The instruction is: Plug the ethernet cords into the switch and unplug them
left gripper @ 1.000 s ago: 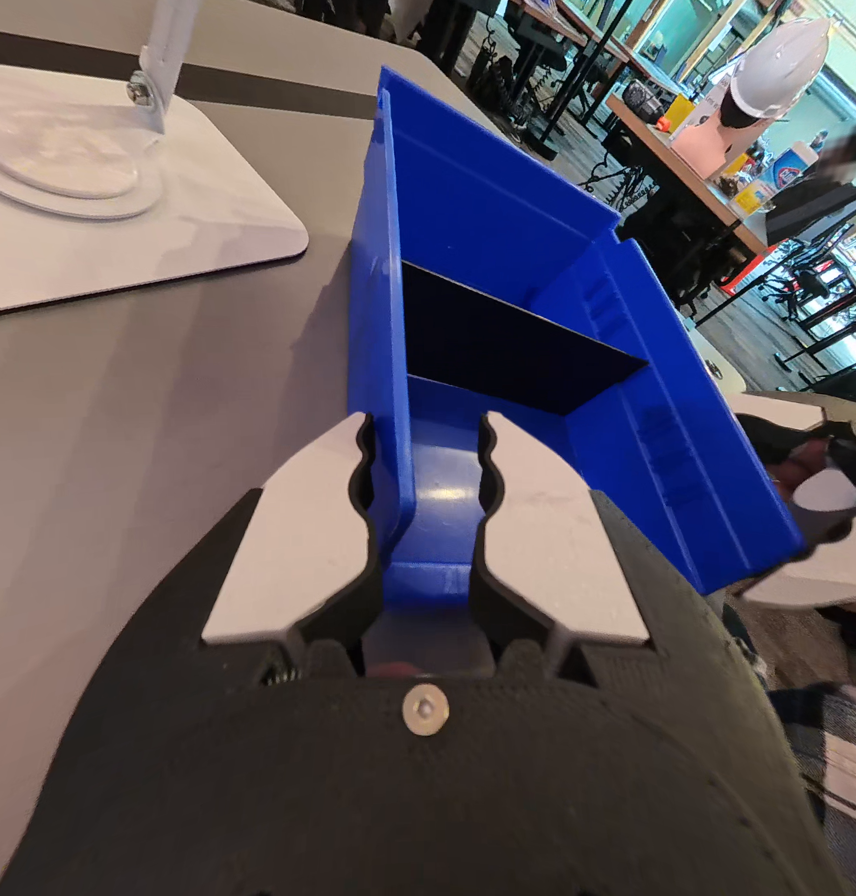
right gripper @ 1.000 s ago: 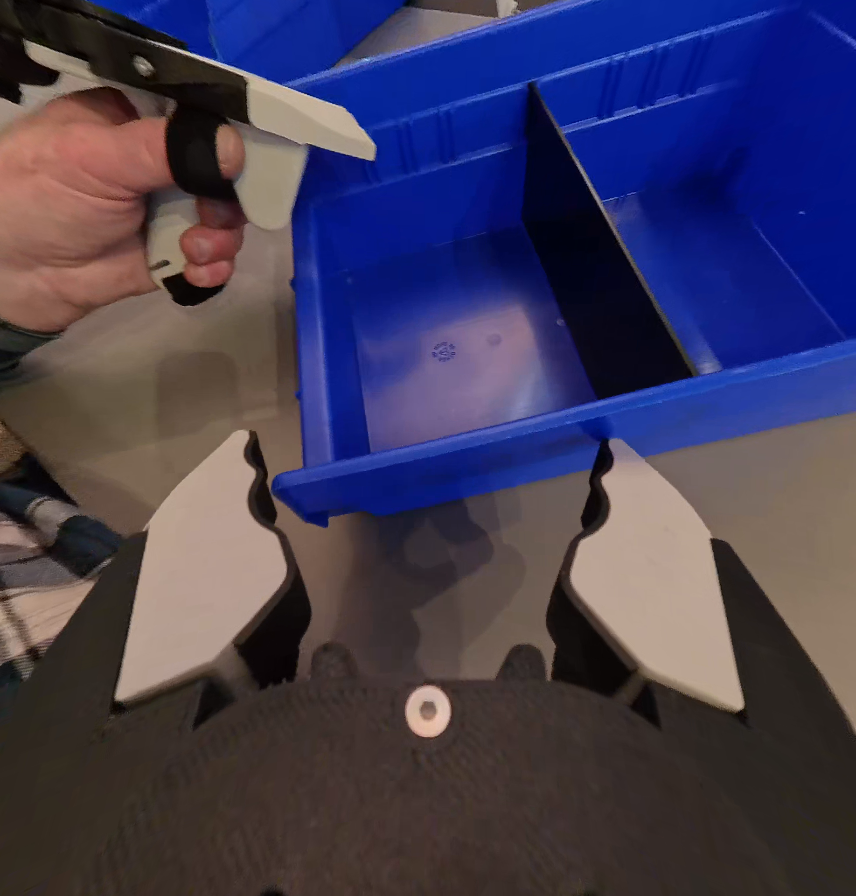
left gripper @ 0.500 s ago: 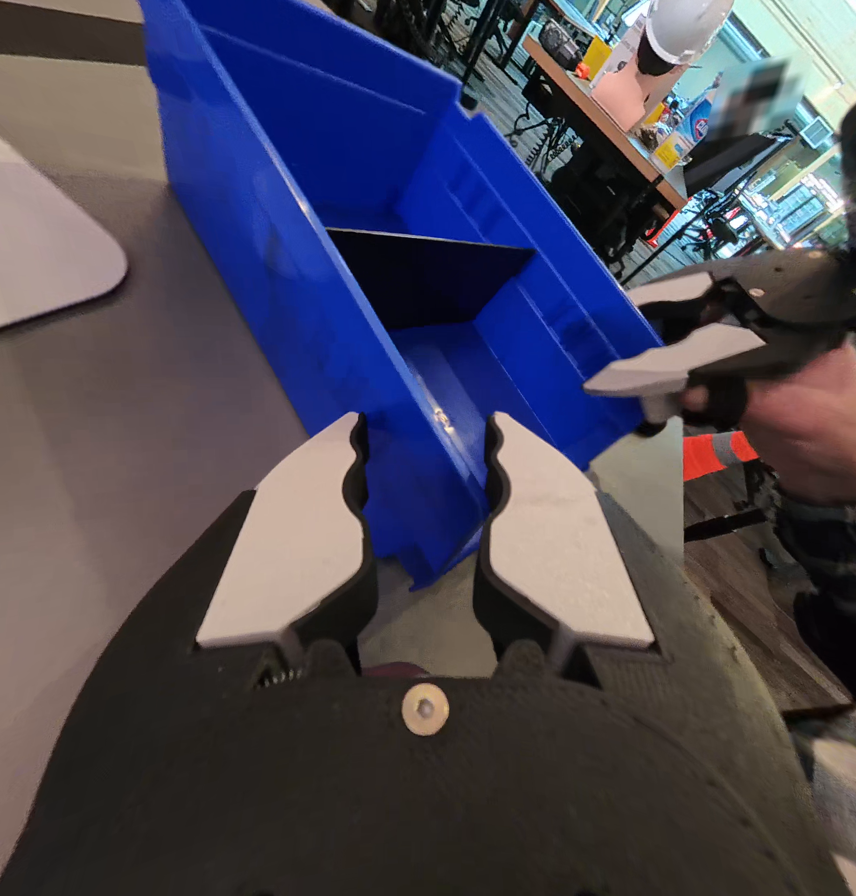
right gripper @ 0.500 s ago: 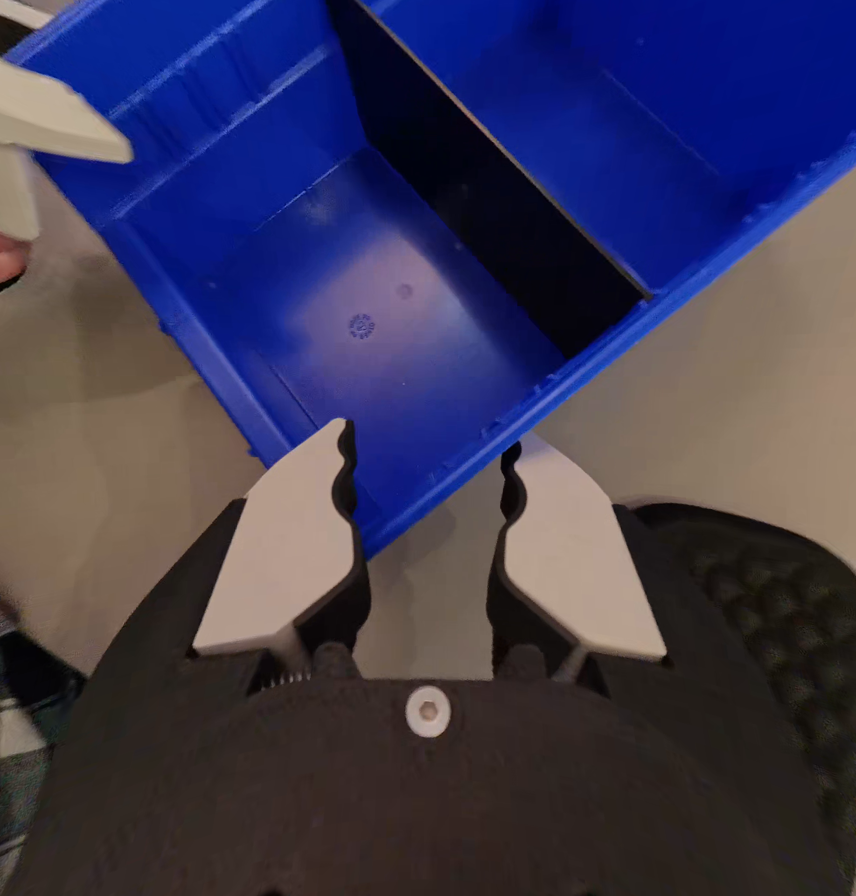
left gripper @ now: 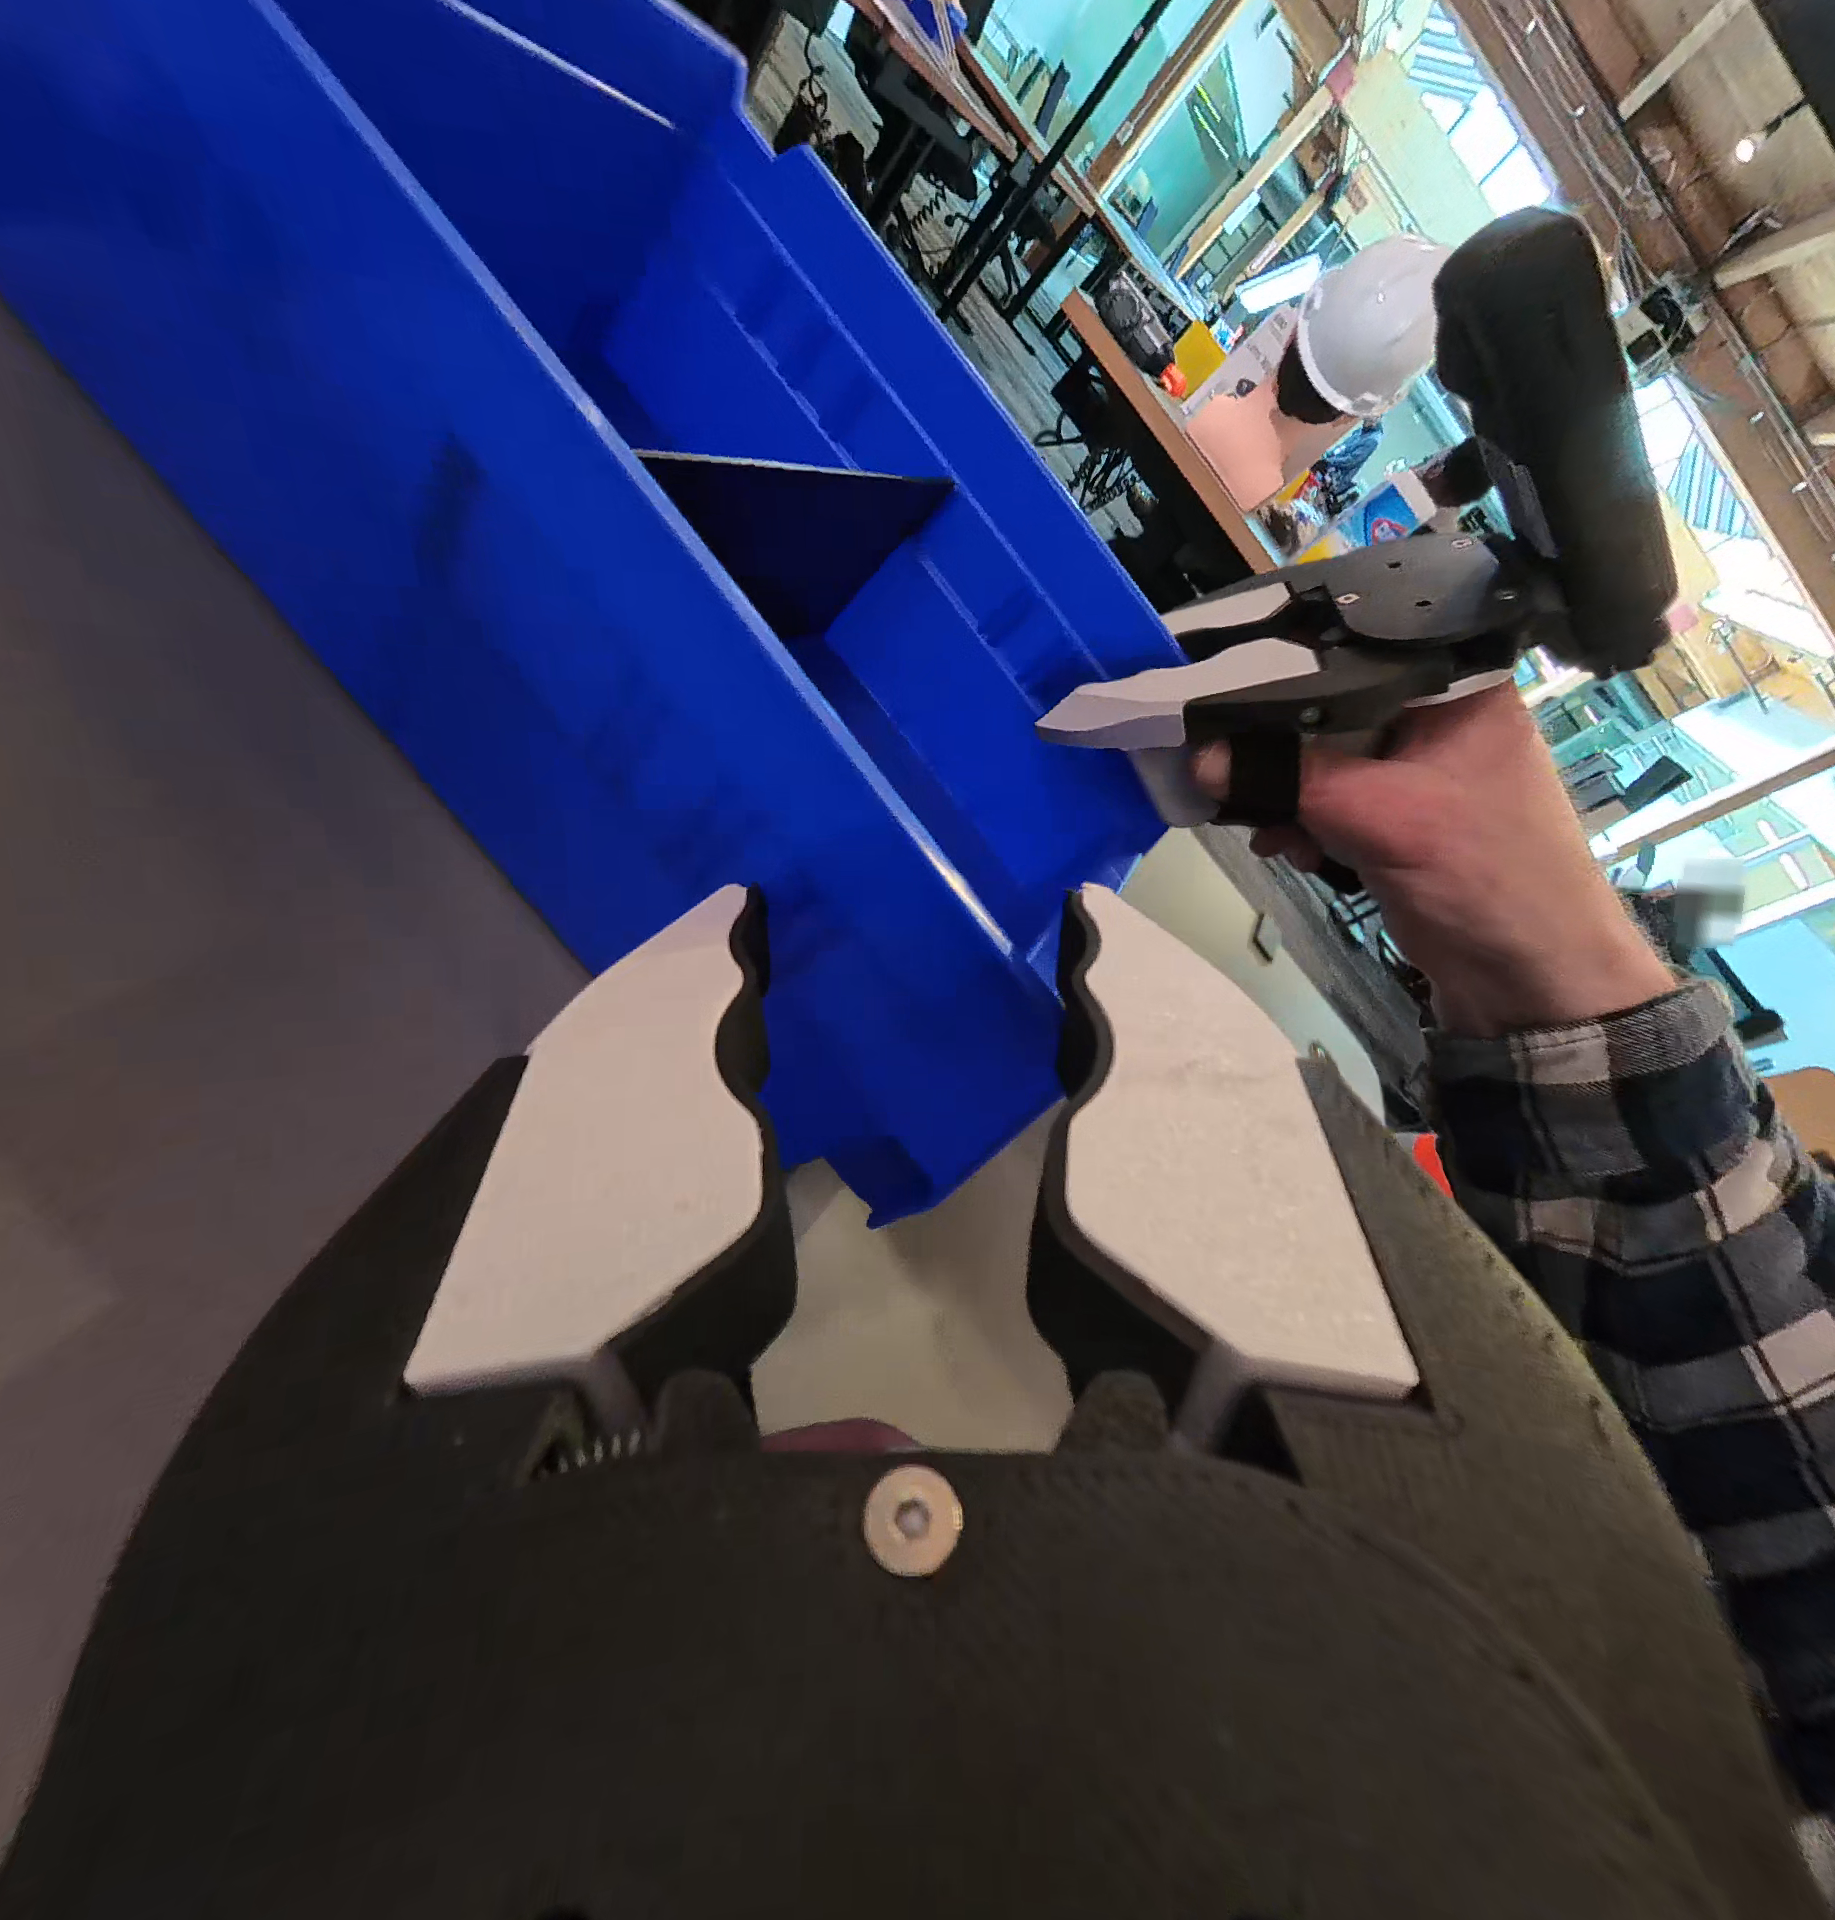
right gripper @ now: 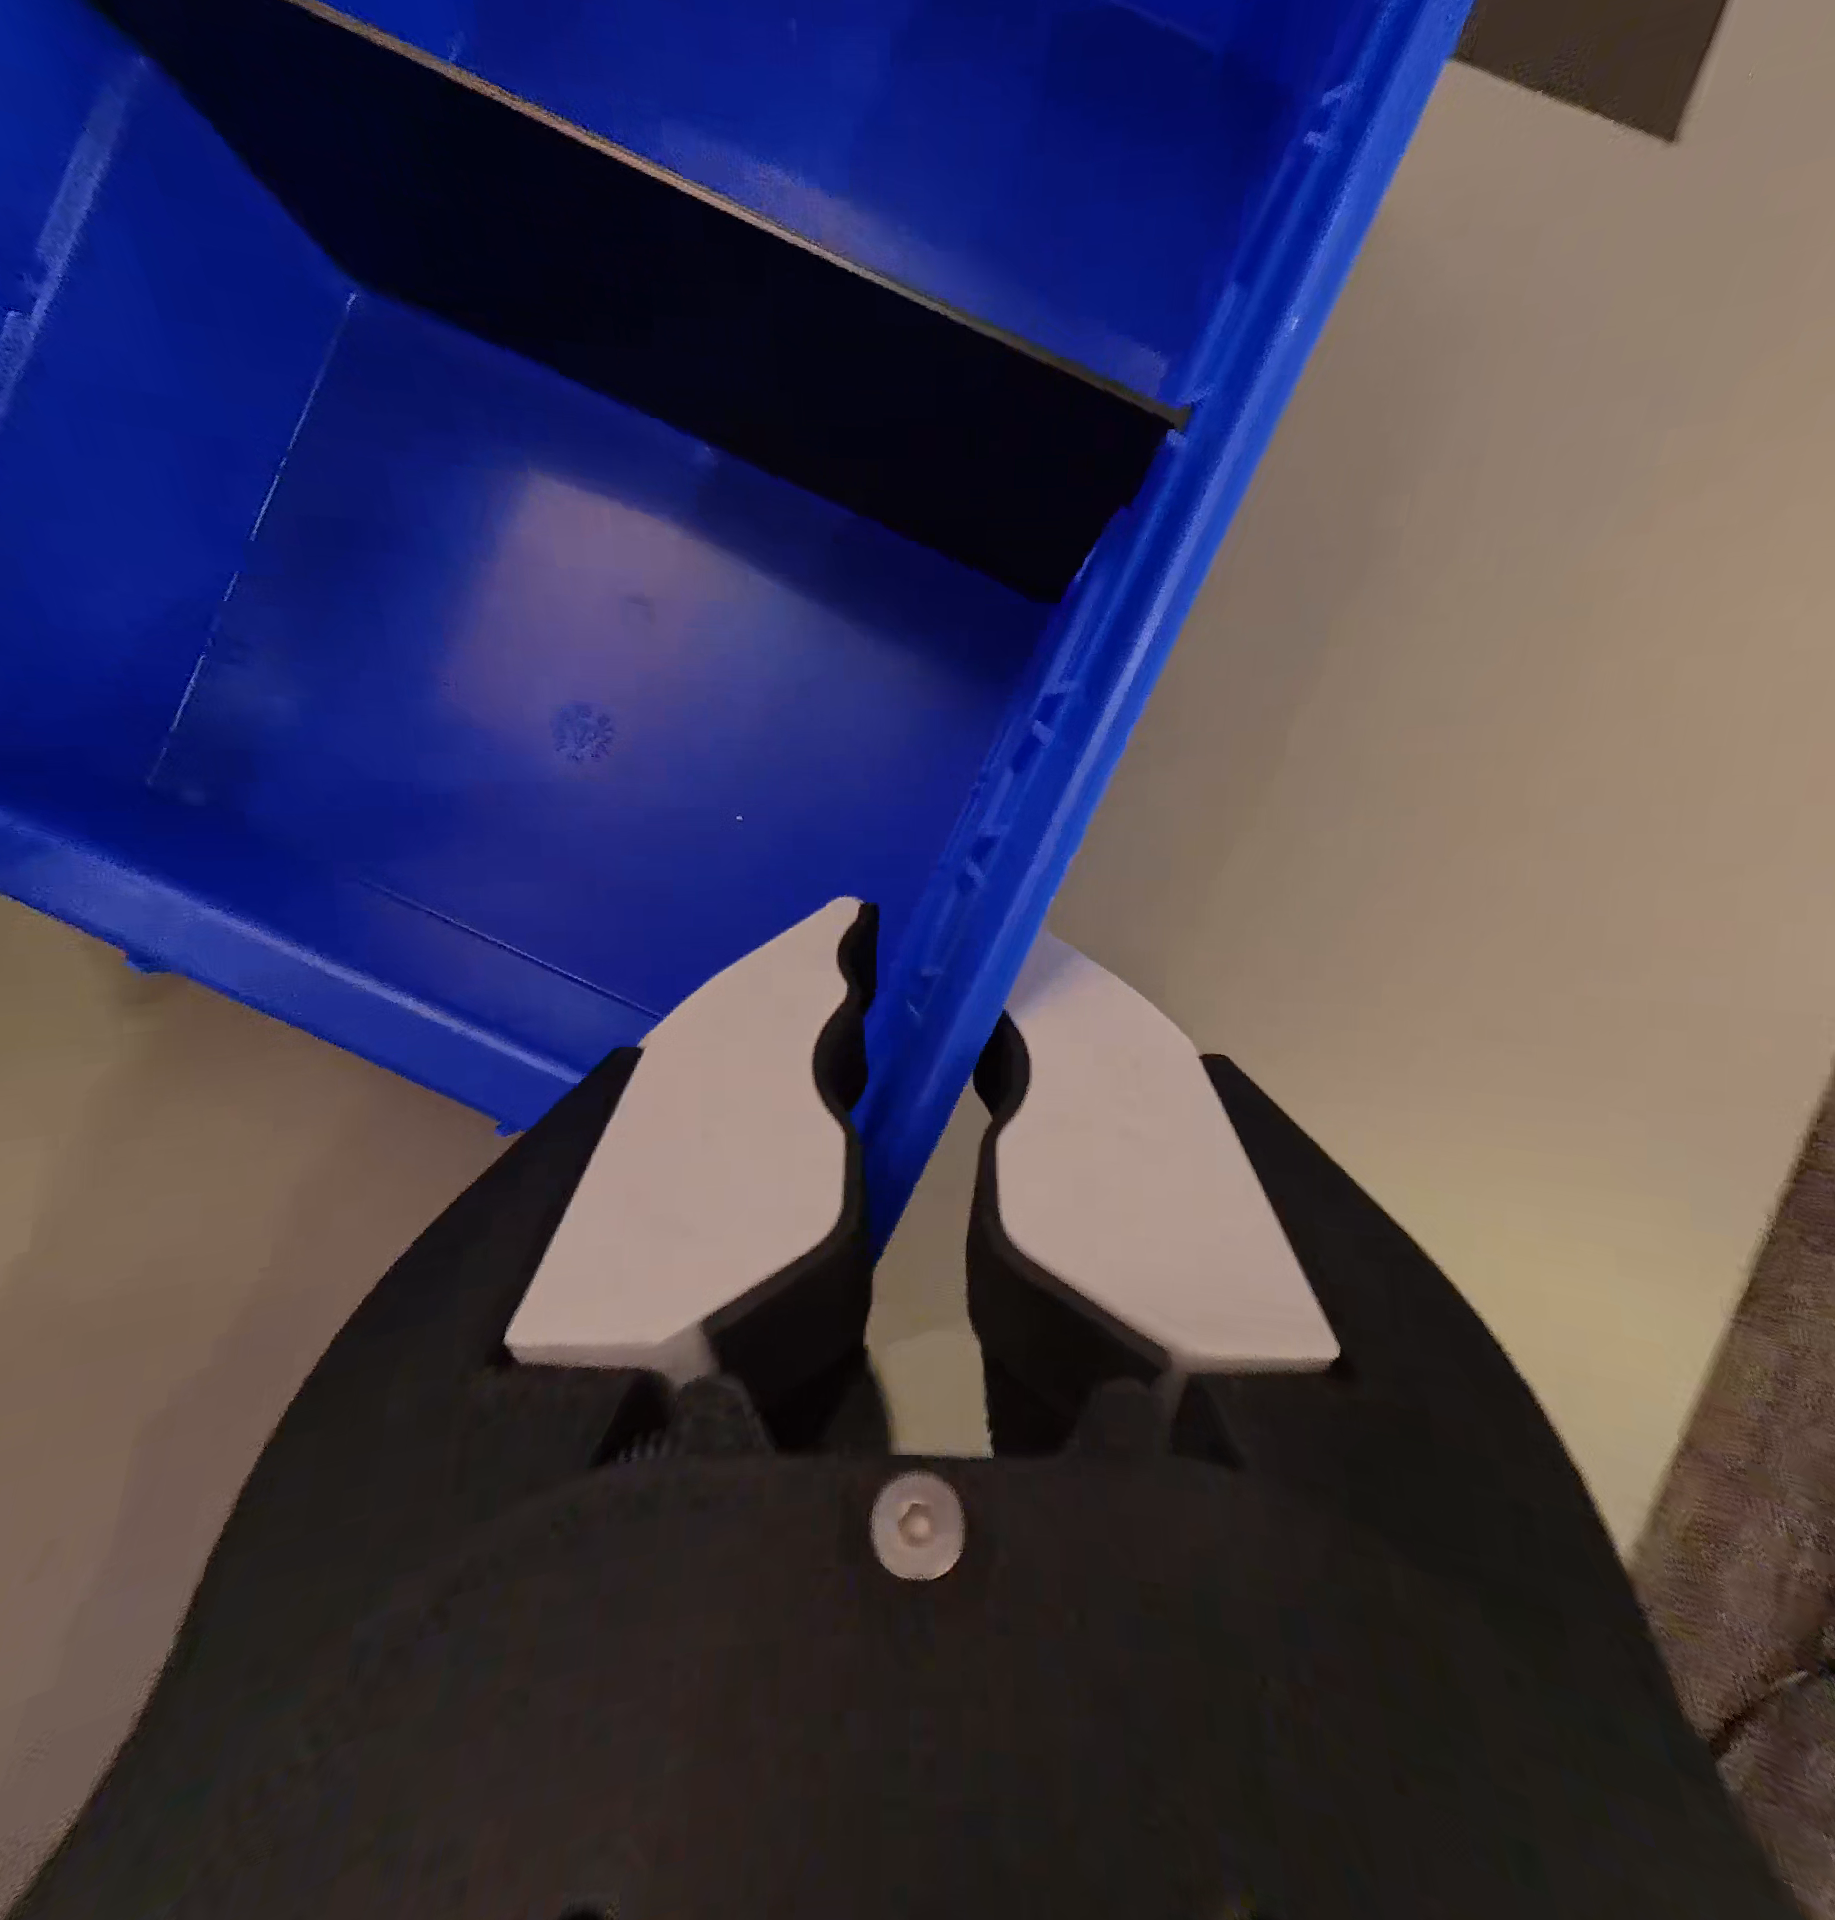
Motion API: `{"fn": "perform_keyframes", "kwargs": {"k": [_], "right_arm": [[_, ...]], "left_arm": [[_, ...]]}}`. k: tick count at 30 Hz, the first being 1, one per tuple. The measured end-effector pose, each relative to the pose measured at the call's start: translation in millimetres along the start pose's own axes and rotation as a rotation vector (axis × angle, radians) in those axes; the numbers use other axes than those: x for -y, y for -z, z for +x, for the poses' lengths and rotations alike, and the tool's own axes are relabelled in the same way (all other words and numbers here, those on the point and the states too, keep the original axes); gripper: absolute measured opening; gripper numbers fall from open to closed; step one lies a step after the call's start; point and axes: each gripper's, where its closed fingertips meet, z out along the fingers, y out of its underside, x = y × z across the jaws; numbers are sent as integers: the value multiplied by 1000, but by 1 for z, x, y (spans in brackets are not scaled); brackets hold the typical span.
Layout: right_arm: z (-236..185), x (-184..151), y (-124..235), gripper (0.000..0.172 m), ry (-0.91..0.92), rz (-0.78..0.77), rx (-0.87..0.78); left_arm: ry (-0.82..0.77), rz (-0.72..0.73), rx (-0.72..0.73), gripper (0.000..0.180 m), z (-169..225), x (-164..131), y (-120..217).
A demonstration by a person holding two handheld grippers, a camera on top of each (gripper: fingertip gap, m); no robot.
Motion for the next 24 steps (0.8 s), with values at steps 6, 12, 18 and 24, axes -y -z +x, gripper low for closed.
{"fn": "perform_keyframes", "kwargs": {"k": [6,12,18,24], "right_arm": [[56,17,-11,8,3,-18,-43],[78,25,-16,8,21,-23,-66],[89,27,23,73,-11,119,-231],[20,32,87,74,105,286,-296]], "left_arm": [[12,24,13,54,0,16,-45],[12,49,30,54,-1,24,-61],[-132,63,32,65,9,28,-27],[-390,30,214,87,-9,13,42]]}}
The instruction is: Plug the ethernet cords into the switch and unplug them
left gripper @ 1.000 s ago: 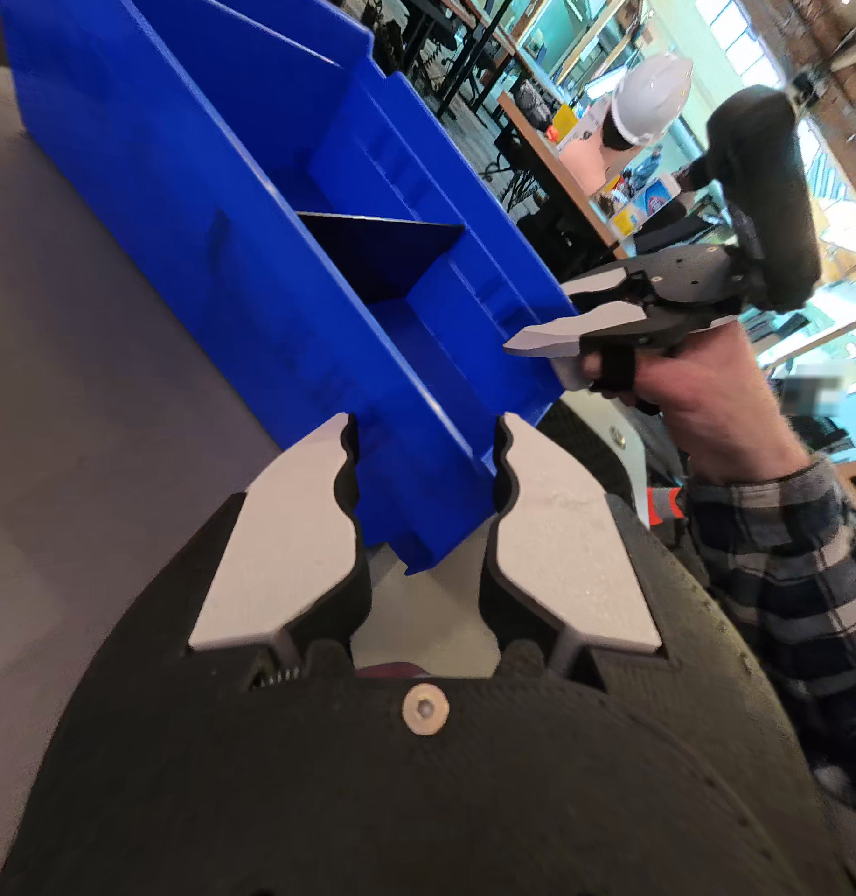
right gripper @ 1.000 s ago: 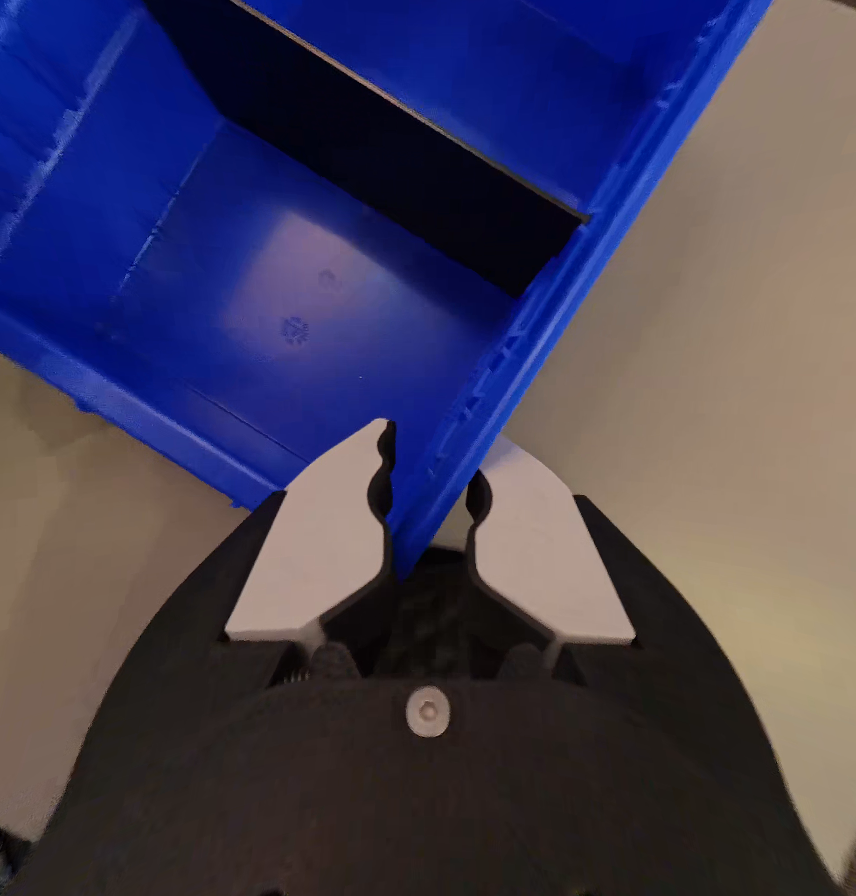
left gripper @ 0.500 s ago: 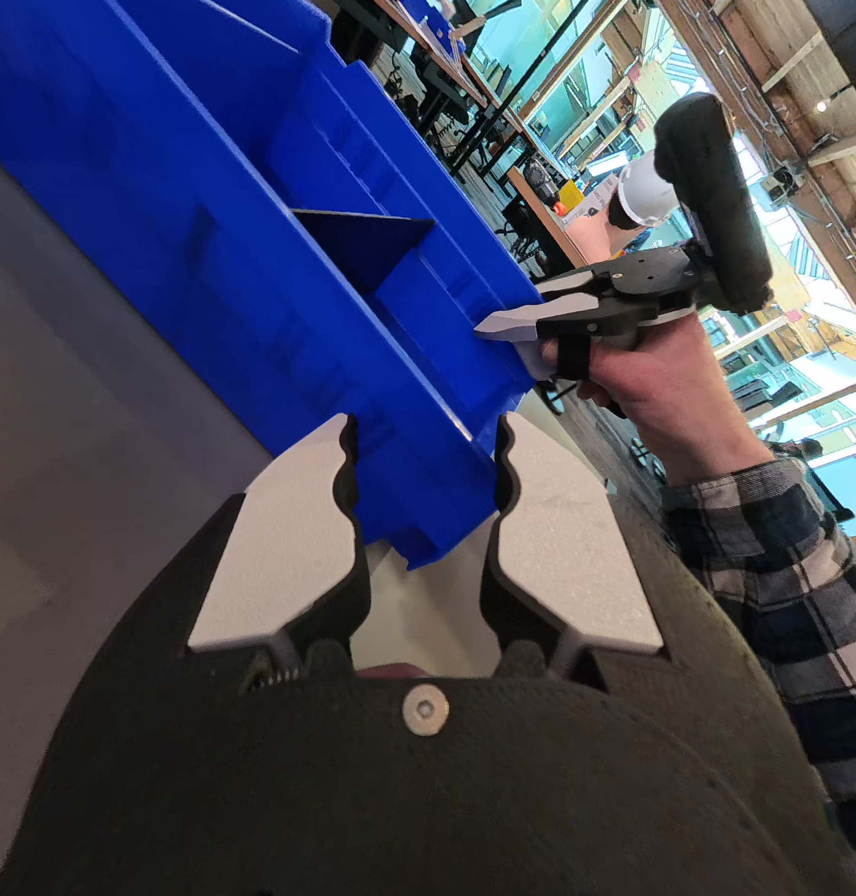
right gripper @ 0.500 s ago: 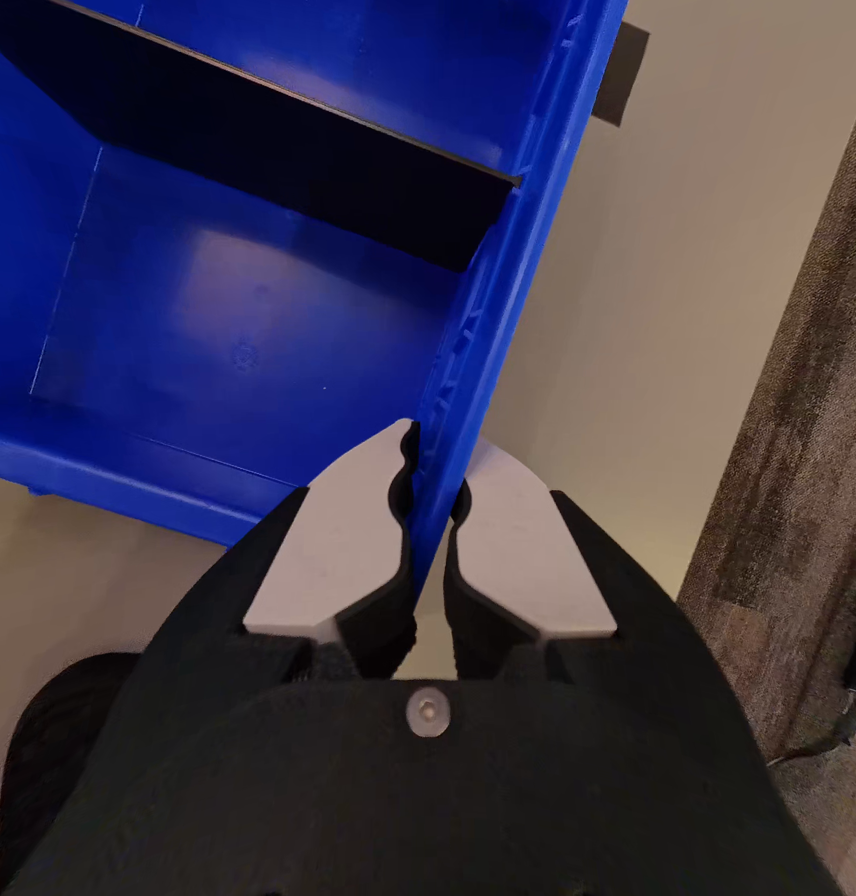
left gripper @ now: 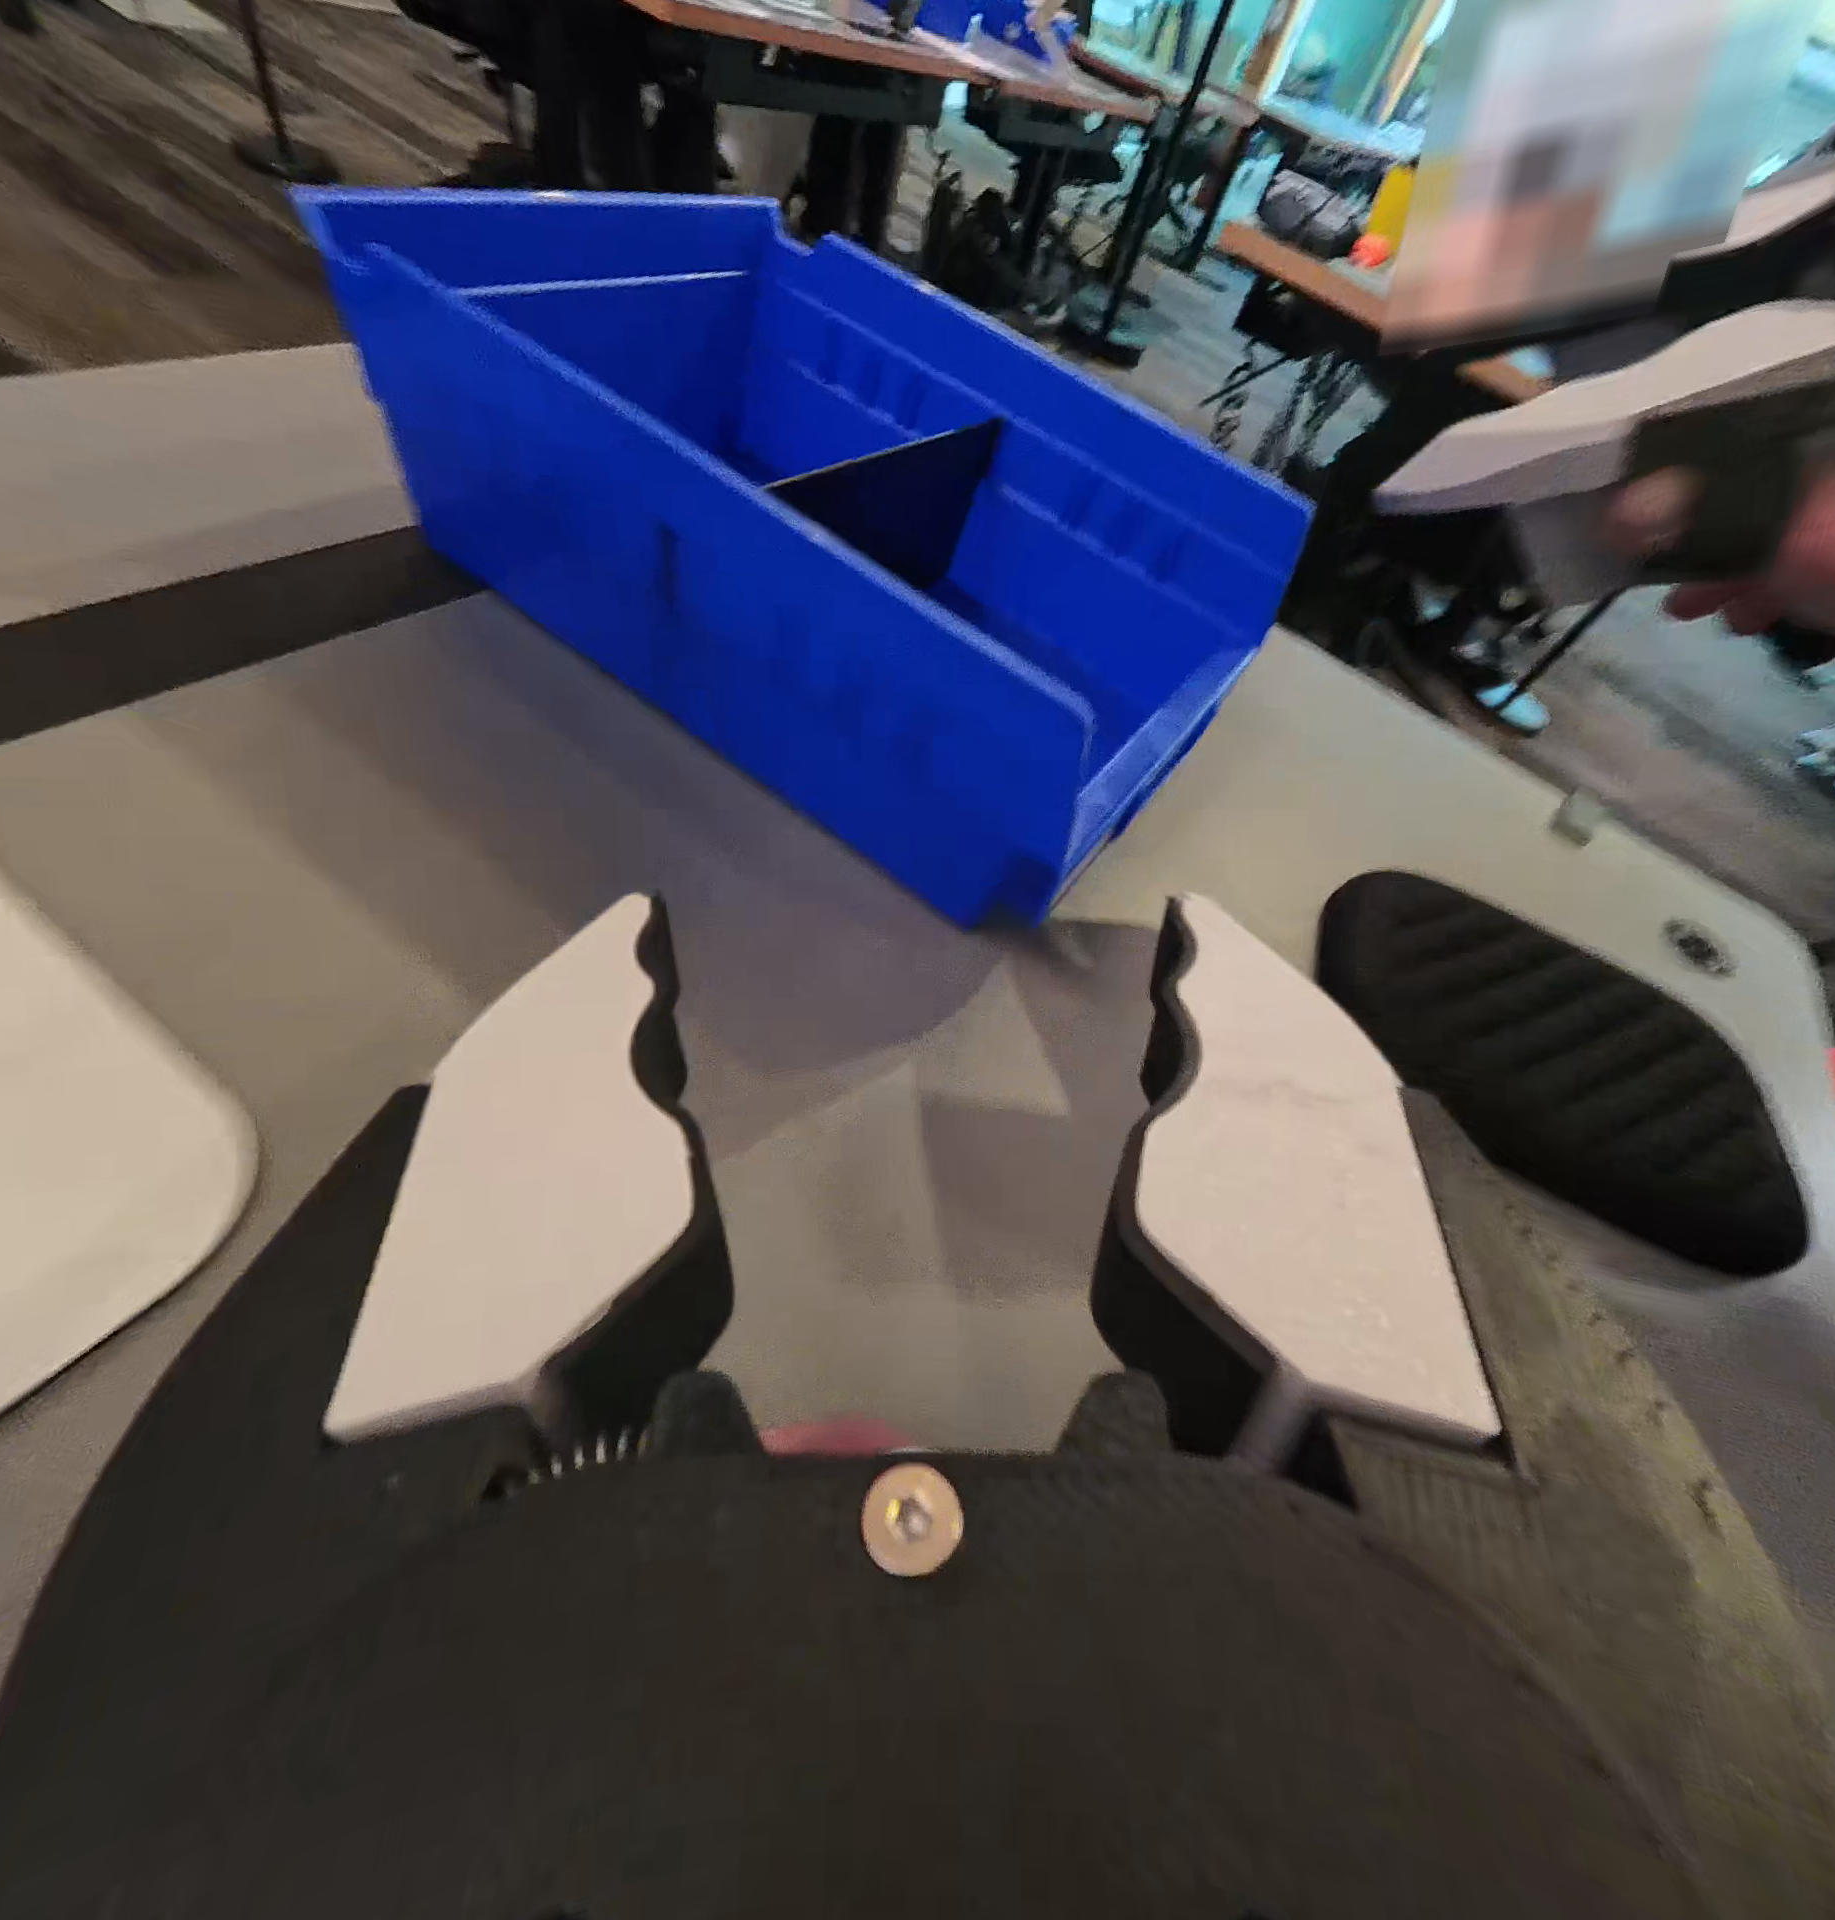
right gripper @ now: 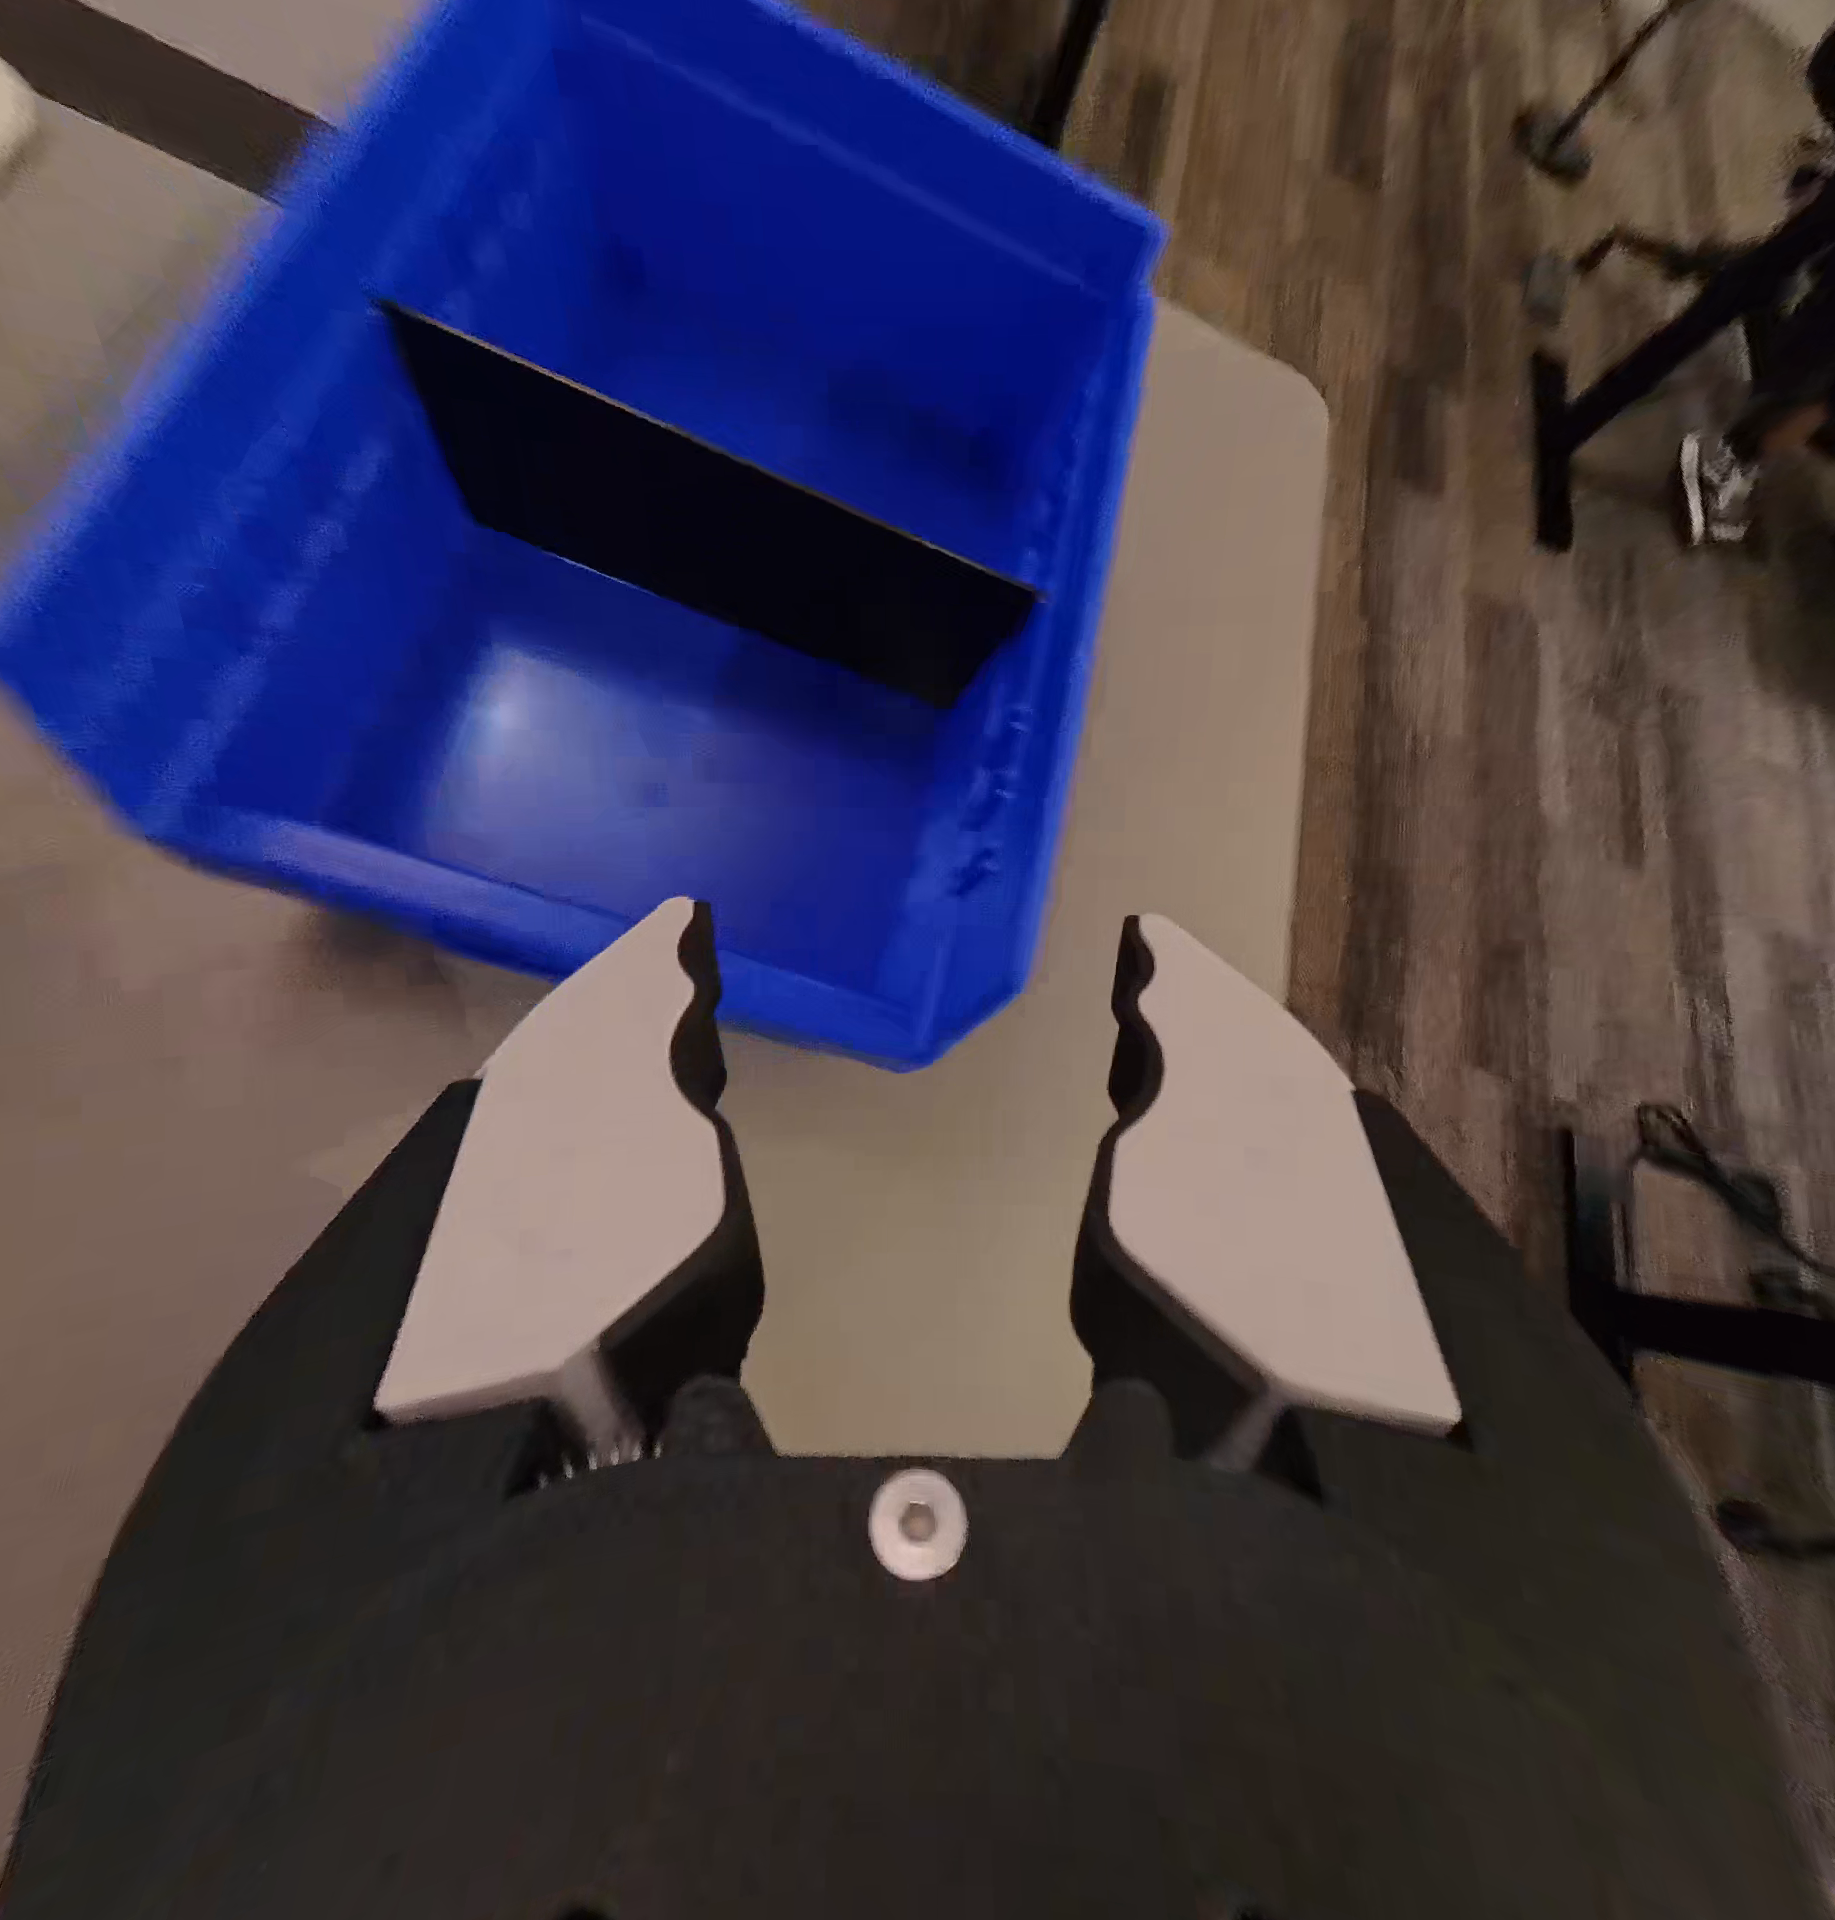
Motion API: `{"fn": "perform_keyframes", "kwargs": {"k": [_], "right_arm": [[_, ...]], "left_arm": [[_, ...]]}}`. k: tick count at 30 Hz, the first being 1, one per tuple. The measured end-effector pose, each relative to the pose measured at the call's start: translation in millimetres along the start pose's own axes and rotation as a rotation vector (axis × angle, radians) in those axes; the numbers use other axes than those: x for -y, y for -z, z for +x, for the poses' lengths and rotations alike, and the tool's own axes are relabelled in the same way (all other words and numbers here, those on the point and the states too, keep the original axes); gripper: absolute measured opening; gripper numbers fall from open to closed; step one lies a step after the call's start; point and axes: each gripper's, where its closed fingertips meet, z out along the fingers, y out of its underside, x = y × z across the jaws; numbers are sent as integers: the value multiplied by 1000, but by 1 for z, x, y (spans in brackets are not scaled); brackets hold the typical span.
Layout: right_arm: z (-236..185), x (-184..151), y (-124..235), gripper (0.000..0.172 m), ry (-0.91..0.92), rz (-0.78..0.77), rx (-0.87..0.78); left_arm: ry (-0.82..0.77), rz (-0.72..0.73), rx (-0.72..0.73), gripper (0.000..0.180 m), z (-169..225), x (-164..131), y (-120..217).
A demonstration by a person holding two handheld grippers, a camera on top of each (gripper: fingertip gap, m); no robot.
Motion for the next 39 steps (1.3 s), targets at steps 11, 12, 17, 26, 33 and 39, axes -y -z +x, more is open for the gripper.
{"fn": "perform_keyframes", "kwargs": {"k": [11,12,17,26,33,39], "right_arm": [[-232,49,-4,97,175,155,347],[-250,50,-8,97,188,158,374],[-309,50,-34,113,207,122,459],[-338,48,-70,136,106,118,453],[-325,49,-78,134,10,206,373],[-320,42,-84,133,20,172,348]], "left_arm": [[-140,-102,422,116,-105,-30,126],[-138,-108,443,118,-112,-34,137],[-145,-216,511,138,-140,-64,178],[-107,-239,575,146,-169,-87,209],[-122,-184,607,146,-177,-88,205],[-102,-222,599,146,-177,-92,198]]}}
